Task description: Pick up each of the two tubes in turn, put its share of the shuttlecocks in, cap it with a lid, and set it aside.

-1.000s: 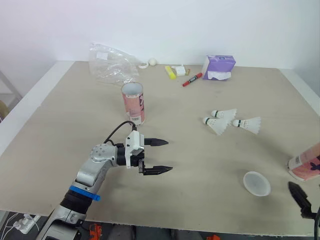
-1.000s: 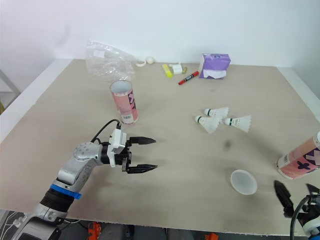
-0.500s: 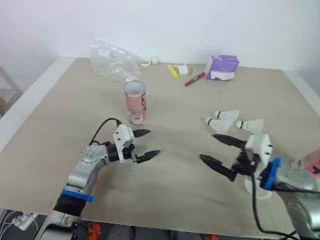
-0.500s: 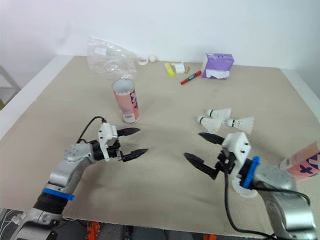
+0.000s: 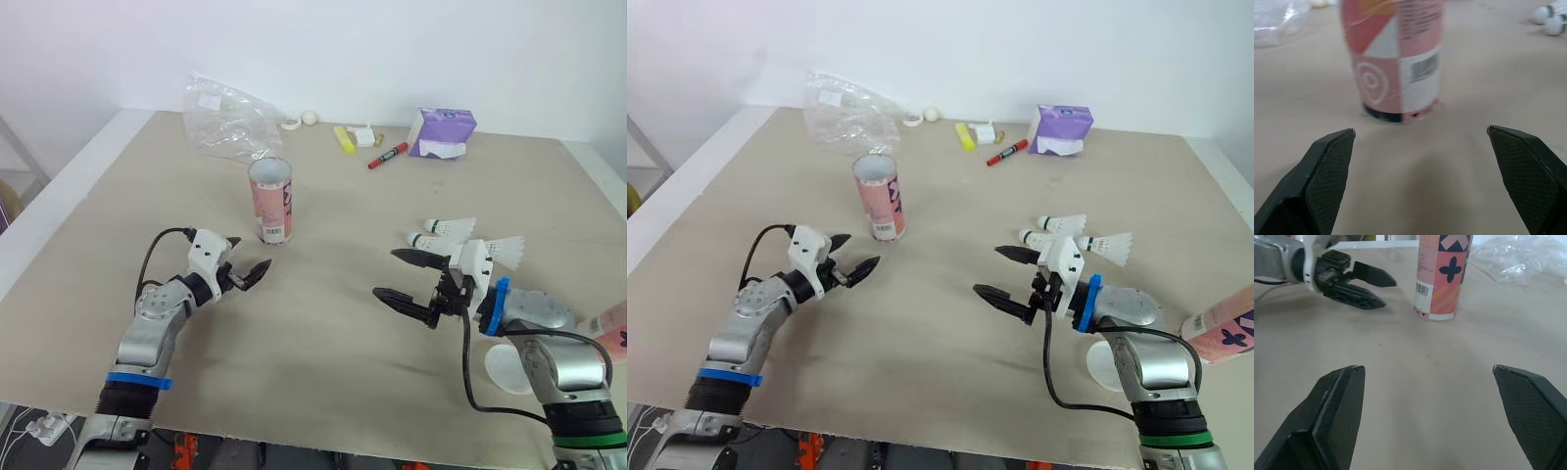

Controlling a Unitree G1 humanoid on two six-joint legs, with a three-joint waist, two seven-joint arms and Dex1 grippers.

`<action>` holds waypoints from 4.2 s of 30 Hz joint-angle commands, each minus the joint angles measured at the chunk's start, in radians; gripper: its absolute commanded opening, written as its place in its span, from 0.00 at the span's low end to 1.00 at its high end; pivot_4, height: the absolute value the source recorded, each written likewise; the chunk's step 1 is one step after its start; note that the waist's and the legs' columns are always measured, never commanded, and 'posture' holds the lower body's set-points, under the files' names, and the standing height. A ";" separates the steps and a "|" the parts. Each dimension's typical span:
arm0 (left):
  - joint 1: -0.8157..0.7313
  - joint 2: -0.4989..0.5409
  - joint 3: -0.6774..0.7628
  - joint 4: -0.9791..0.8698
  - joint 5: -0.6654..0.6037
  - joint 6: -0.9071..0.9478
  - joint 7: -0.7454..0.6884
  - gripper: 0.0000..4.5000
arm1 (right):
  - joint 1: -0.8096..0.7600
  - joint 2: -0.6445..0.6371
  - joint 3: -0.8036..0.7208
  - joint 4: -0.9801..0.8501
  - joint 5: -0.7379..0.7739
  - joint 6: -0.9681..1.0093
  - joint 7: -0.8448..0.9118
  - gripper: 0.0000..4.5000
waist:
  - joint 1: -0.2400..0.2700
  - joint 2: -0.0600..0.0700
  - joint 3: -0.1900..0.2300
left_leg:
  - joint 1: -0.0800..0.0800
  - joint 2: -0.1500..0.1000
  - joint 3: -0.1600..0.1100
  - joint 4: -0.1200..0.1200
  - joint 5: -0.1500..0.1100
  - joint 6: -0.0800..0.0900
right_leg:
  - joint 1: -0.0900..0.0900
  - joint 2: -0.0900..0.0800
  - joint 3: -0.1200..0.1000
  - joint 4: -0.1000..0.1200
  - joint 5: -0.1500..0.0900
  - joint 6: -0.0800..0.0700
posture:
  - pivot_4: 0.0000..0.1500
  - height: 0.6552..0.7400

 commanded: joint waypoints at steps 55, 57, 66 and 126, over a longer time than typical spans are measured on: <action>-0.581 -0.113 0.027 0.942 0.122 -0.432 -0.112 0.64 | 0.016 0.008 -0.025 -0.034 -0.024 -0.024 -0.062 1.00 | -0.001 0.000 0.000 | -0.001 -0.002 -0.001 0.001 0.000 0.000 | 0.000 0.000 0.001 0.000 0.004 -0.004 | 1.00 1.00; -0.582 -0.112 0.028 0.945 0.123 -0.435 -0.113 0.64 | 0.018 0.008 -0.025 -0.034 -0.026 -0.025 -0.061 1.00 | -0.001 0.000 0.000 | -0.001 -0.002 -0.001 0.001 0.000 0.000 | 0.000 0.000 0.001 0.000 0.004 -0.004 | 1.00 1.00; -0.524 -0.085 -0.019 0.791 0.126 -0.441 -0.242 0.64 | 0.044 0.015 -0.049 -0.094 0.030 -0.003 -0.057 1.00 | -0.002 0.000 0.000 | -0.001 -0.002 -0.001 0.001 0.000 0.000 | 0.000 0.000 0.001 0.001 0.004 -0.004 | 1.00 1.00; -0.510 0.230 -0.620 -0.113 0.328 0.196 -0.835 0.64 | 0.308 -0.056 -0.204 -0.396 0.252 0.163 -0.118 1.00 | -0.007 0.000 0.000 | 0.002 0.003 0.000 0.003 0.004 0.004 | 0.001 0.005 0.001 0.002 0.004 -0.006 | 1.00 1.00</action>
